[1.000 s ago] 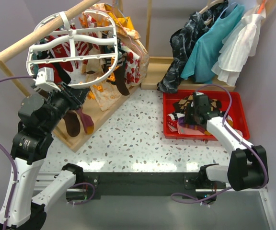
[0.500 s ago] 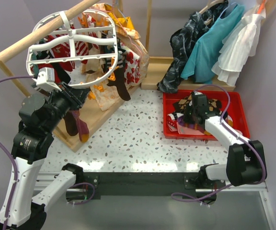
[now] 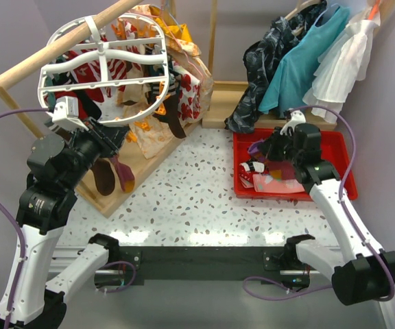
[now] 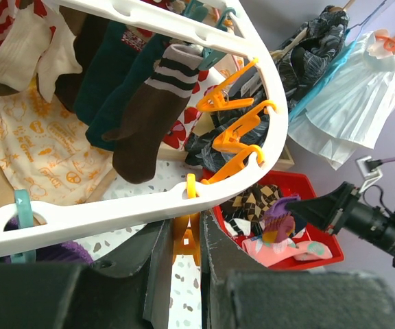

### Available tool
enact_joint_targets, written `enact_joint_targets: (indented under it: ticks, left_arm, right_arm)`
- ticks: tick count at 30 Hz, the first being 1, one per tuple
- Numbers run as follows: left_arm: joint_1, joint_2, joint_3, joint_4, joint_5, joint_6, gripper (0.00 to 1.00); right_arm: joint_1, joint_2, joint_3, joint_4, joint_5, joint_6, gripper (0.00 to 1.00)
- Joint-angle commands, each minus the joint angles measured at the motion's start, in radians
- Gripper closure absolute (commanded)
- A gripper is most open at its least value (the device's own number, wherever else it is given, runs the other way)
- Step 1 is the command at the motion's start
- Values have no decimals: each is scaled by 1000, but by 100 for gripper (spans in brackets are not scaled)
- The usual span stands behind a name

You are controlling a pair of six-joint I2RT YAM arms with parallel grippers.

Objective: Clip the socks to the hanger
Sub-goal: Pick up the sock from the bin.

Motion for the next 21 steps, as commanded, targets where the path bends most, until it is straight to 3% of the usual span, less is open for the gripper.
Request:
enact_joint_targets:
  ticks: [1,5,9,21]
  left_arm:
    - [3,9,4,39,23,-1,94]
    - [3,10,4,48,43,-2,94]
    - [3,12,-1,62,66,-8,94]
    - [4,9,-19,133,143,-10,94]
  right_arm:
    - [23,-51,94,49,-189,3,100]
    - [75,-41,186,64,-271,32,100]
    - [227,-23,261,77,-242,46,100]
    - [527,164,390,282,-258,203,100]
